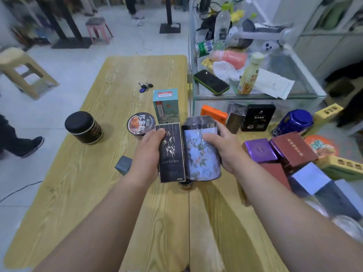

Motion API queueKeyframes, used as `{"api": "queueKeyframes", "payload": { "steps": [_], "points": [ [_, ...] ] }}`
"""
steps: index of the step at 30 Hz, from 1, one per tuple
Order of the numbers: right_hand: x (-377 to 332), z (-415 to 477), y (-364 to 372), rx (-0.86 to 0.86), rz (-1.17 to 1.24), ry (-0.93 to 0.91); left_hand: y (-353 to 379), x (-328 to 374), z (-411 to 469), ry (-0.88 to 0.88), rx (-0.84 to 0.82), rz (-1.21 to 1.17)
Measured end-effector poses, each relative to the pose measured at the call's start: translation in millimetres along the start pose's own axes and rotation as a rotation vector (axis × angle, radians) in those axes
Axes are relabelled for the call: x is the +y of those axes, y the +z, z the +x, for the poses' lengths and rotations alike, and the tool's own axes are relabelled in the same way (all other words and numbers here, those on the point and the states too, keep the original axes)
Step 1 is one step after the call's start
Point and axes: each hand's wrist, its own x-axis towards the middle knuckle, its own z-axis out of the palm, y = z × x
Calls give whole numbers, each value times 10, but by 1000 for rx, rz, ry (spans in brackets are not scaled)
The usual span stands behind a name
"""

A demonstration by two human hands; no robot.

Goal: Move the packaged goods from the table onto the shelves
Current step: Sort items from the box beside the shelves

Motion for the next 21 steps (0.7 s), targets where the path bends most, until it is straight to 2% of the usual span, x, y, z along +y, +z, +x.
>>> {"api": "queueKeyframes", "payload": {
  "steps": [4,13,21],
  "points": [
    [74,-344,7,-62,59,50,-18,-148,-311,20,1,41],
    [202,-906,65,-39,73,173,-70,-438,-851,-76,130,-49],
    [472,-1275,749,-119,31,202,-782,-436,-1397,-74,154,-63]
  ]
}}
